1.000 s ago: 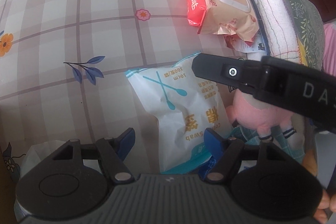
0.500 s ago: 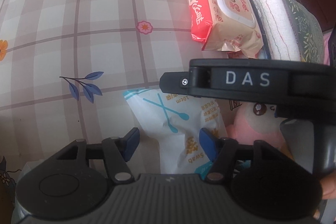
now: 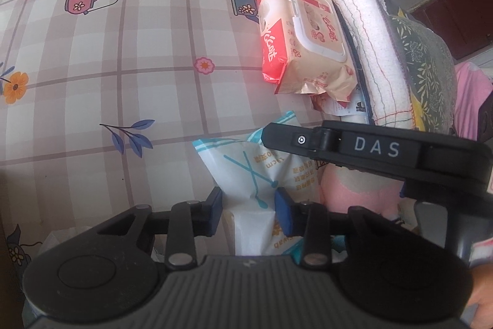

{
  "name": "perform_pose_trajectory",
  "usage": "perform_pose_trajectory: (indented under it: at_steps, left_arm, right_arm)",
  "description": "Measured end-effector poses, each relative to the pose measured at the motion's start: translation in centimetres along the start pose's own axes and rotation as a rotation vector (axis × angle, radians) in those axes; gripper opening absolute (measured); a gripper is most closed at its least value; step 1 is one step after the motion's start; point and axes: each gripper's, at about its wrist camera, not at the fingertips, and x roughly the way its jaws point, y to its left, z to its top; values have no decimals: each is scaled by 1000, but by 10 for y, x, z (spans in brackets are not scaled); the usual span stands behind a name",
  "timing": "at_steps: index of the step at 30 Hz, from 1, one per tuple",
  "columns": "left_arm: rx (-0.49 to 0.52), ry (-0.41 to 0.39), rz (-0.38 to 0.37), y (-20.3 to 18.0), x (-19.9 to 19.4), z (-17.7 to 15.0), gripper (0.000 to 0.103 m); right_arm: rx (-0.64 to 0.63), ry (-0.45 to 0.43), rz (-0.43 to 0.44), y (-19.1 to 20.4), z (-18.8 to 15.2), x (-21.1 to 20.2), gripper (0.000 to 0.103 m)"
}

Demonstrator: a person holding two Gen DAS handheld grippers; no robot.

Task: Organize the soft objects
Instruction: 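Carry the white swab bag with the left tool into the cardboard box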

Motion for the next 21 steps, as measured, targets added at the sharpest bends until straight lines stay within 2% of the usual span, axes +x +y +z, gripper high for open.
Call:
perform_pose_trajectory:
  at_steps: [7, 13, 17, 21]
  left_arm:
    - [20, -96, -44, -4, -71, -21, 38]
    - [7, -214, -61, 22, -156, -53, 38]
    - [-26, -289, -22, 60, -208, -85, 38]
    - [-75, -323, 48, 108, -240, -118, 38]
  right_arm:
    - [-29, -94, 62, 41, -17, -71, 23]
    - [-111, -155, 159, 122, -41, -124, 23]
    - [-155, -142, 251, 183, -66, -133, 23]
    - [-161, -67, 333, 239, -95, -110, 23]
